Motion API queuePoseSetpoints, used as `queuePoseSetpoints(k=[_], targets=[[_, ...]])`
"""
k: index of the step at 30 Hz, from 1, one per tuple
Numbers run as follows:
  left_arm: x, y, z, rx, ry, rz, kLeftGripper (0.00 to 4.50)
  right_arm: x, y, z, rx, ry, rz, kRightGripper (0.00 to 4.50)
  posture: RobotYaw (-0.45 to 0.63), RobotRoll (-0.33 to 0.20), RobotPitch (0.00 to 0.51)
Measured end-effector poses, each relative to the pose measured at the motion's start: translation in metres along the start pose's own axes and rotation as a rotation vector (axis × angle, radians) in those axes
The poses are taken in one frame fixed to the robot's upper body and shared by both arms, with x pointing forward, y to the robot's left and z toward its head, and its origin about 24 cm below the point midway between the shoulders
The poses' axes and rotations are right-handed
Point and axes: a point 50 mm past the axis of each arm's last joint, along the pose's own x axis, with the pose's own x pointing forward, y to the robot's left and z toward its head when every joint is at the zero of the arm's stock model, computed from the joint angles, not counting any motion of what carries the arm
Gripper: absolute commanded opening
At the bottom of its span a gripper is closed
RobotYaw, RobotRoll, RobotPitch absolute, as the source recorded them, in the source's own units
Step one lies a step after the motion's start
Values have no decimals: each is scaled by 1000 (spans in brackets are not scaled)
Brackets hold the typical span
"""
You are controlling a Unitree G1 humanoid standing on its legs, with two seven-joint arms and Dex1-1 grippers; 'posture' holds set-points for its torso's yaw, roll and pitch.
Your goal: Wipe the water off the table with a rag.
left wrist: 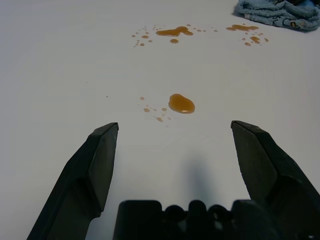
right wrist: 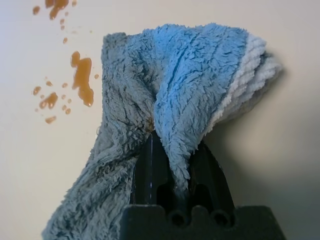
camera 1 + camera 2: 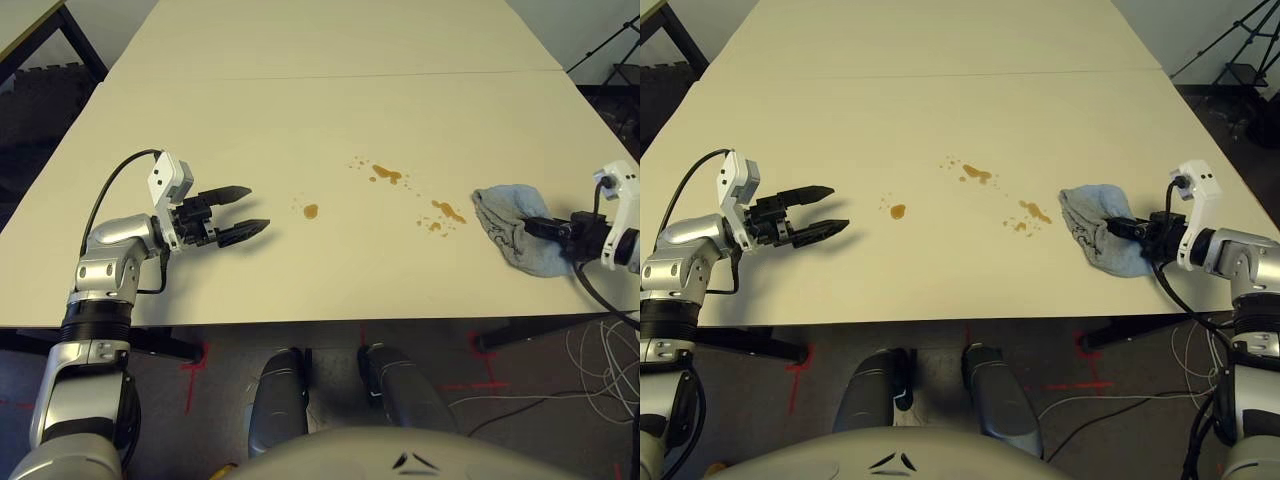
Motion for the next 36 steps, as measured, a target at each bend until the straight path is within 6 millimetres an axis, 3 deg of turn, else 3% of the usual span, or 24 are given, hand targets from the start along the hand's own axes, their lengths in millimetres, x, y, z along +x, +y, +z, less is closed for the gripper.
queuePoseSetpoints(k=[4, 18, 36], targets=[[0, 0, 0, 7, -1, 1, 4500, 6, 10, 0, 65, -11, -16, 116, -149, 0, 152], [0, 1, 0, 15, 4, 5, 4500, 37, 37, -9, 49, -80, -80, 114, -141, 0, 152], [1, 1, 0, 19, 4, 10, 4500, 104, 106, -14, 41, -94, 112, 114, -137, 0, 154]])
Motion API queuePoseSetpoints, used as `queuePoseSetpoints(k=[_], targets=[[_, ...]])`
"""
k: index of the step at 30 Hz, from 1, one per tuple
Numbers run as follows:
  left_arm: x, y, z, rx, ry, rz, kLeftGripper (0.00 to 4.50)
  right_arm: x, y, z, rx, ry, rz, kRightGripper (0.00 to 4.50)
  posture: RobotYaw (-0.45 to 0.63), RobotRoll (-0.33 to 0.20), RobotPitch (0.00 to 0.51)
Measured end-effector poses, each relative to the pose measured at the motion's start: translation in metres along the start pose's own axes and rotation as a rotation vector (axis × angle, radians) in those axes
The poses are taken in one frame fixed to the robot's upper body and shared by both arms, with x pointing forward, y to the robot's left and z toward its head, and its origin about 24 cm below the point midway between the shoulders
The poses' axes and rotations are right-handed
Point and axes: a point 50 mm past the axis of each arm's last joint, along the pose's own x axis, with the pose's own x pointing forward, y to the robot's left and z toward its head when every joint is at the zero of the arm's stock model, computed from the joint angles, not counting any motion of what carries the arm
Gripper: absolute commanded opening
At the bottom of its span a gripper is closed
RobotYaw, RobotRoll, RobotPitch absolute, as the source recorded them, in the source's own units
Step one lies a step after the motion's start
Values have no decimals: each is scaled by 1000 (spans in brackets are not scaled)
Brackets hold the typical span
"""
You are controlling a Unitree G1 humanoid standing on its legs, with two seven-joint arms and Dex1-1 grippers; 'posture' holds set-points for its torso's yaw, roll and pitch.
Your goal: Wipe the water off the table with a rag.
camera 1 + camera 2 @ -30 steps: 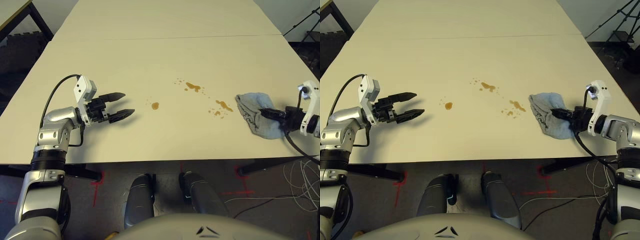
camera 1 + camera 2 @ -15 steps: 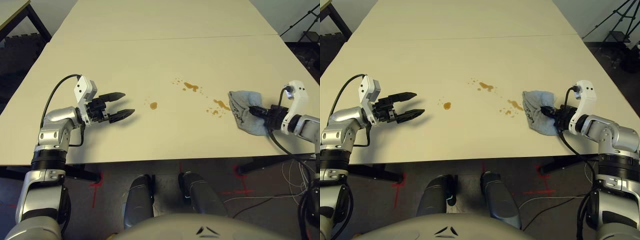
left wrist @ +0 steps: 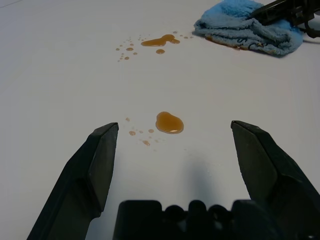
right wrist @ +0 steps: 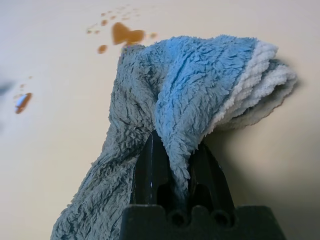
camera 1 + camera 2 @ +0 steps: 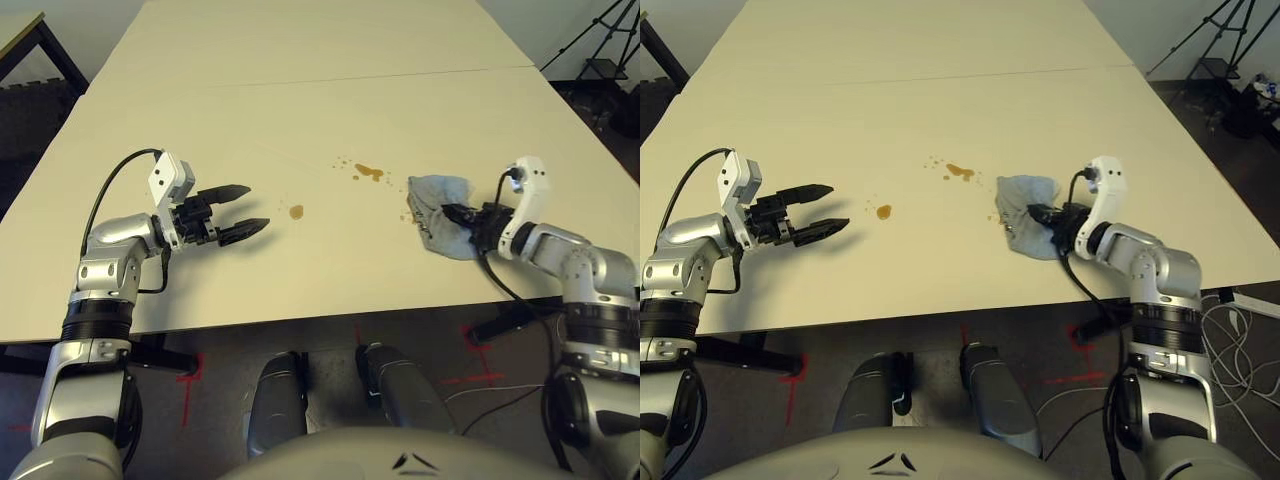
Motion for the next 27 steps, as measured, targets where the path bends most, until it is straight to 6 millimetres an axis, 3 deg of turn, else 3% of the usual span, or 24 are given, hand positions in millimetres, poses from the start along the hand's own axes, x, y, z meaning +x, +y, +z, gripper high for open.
queuePoseSetpoints(k=[7, 13, 17, 21, 24, 27], targets=[[0, 0, 0, 1, -2, 4, 4500, 2, 3, 1, -12, 9, 11, 114, -135, 0, 153], [1, 0, 0, 2, -6, 7, 4500, -13, -13, 16, -28, 28, -18, 114, -141, 0, 150], [1, 0, -2, -2, -4, 12, 4500, -38, -32, 48, -29, -32, -91, 114, -146, 0, 143], [-1, 2, -6, -19, 1, 23, 4500, -52, -24, 90, -23, -160, -49, 113, -150, 0, 137], [2, 4, -3, -5, -11, 22, 4500, -52, -15, 106, -28, -207, -14, 113, -152, 0, 130], [2, 5, -3, -6, -17, 27, 4500, -48, -12, 107, -11, -213, -2, 113, -151, 0, 125]])
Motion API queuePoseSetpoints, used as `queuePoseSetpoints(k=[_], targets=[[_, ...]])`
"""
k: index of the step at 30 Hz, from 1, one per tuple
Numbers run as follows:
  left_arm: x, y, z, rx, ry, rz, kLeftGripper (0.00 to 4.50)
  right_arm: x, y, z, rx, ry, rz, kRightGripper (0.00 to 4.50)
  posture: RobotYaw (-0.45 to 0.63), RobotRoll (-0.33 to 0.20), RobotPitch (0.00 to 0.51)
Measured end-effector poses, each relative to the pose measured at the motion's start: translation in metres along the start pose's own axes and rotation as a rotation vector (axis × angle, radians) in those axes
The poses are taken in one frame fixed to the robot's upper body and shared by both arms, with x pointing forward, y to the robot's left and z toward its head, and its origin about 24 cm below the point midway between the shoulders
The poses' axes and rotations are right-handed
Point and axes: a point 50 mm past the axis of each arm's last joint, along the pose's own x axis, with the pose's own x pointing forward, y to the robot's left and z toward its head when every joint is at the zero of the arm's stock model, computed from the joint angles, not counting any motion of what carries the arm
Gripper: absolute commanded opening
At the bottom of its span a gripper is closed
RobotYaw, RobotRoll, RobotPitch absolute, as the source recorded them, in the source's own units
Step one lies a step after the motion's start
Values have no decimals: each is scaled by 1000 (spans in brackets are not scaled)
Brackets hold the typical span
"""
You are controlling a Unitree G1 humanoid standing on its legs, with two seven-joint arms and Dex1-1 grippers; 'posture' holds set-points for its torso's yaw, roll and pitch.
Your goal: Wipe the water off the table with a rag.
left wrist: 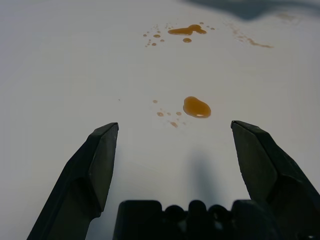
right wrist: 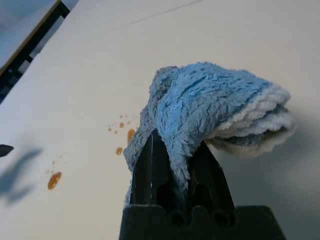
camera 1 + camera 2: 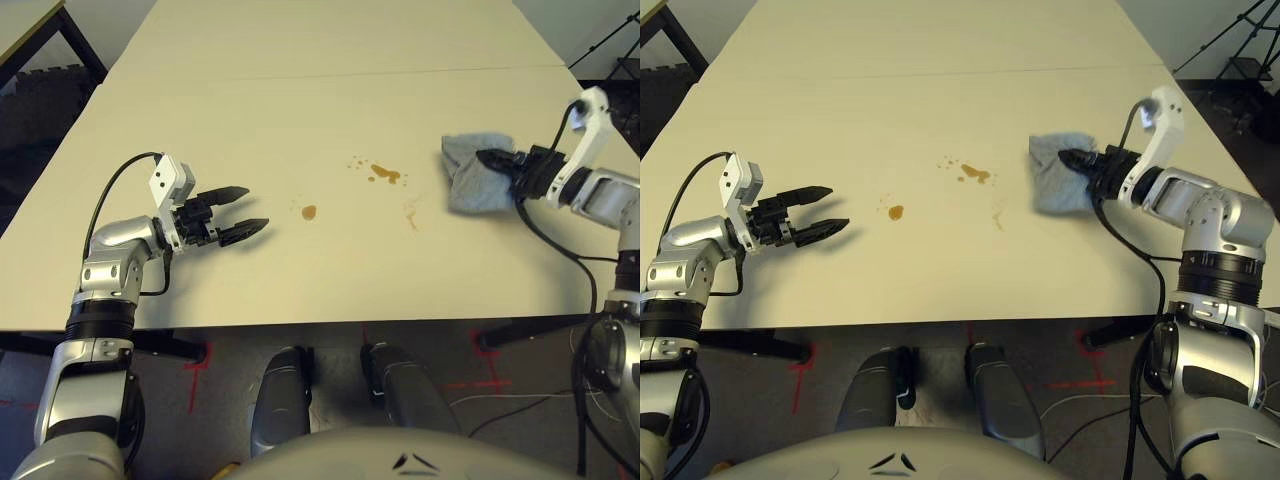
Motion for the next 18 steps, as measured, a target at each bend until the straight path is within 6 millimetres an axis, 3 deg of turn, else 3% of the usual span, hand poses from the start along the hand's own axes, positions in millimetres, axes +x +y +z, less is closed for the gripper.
queuePoseSetpoints(k=[7, 18], targets=[[0, 1, -1, 8, -2, 2, 4500, 22, 4, -15, 36, 3, 13, 112, -136, 0, 119], [-9, -1, -5, -2, 21, 6, 4500, 64, -4, -57, 17, 69, -58, 111, -99, 0, 126]])
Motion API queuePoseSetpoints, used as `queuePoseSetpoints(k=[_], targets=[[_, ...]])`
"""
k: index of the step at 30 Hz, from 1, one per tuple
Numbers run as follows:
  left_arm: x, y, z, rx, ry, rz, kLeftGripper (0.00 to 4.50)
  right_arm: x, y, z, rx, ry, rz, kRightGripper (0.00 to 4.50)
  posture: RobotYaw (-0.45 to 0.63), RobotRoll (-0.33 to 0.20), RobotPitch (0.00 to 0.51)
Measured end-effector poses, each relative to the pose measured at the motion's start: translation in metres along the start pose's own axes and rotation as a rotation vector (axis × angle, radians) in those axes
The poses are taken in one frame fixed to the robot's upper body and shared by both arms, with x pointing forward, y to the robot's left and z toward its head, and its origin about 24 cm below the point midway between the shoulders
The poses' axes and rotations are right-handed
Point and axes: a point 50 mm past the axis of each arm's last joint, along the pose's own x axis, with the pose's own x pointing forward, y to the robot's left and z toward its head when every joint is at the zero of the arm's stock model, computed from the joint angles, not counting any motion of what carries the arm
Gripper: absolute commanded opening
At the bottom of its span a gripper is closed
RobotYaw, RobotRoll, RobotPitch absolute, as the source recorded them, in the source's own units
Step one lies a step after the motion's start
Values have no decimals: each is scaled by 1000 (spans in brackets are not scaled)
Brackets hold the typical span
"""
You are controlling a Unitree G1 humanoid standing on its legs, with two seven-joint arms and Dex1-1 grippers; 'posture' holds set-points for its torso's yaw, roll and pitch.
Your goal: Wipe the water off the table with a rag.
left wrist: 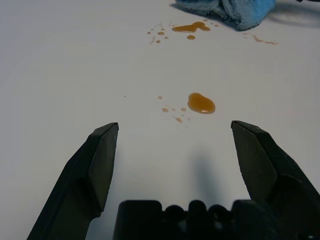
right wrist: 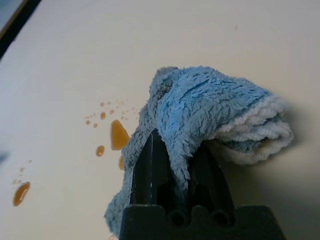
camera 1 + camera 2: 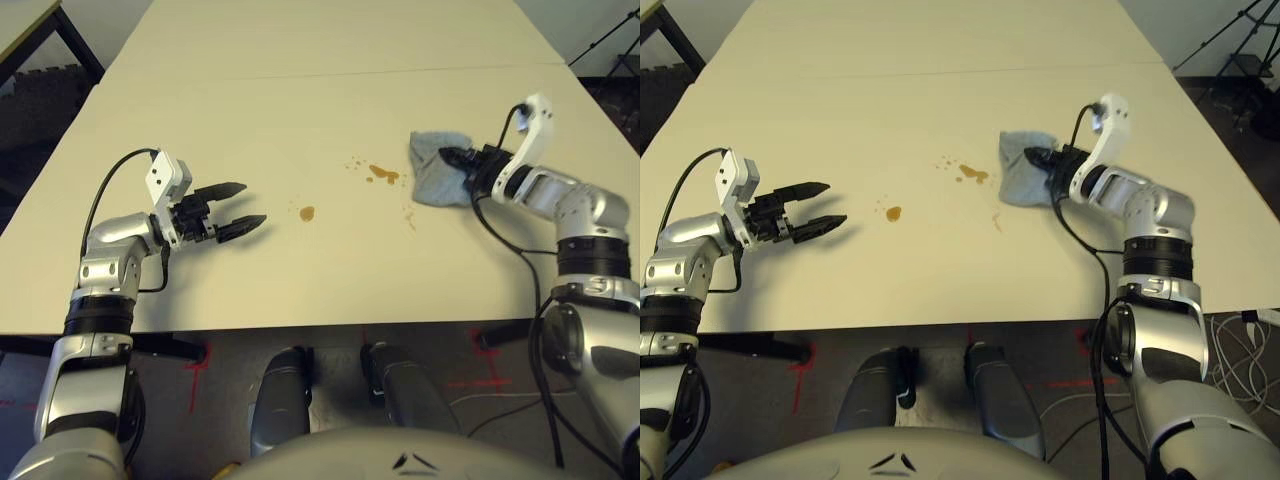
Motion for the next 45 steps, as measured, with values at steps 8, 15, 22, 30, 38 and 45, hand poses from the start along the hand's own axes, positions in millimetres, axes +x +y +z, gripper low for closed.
queuePoseSetpoints(k=[8, 15, 22, 30, 38, 45], targets=[[-3, -1, 3, 14, 4, -3, 4500, 22, 8, -15, -24, 25, 18, 111, -84, 0, 132], [-5, -4, -3, -7, 14, -2, 4500, 49, 35, -29, 8, 46, 104, 111, -80, 0, 136], [-4, -5, 1, 5, 11, -4, 4500, 67, 63, -40, -5, 87, 192, 111, -71, 0, 139], [-8, -6, -1, -6, 10, 12, 4500, 80, 92, -52, -37, 134, 297, 110, -64, 0, 142], [-8, -7, -2, -10, 13, 13, 4500, 79, 82, -44, -50, 135, 265, 110, -75, 0, 140], [-7, -7, -2, -11, 11, 13, 4500, 55, 39, -17, -106, 111, 153, 110, -90, 0, 135]])
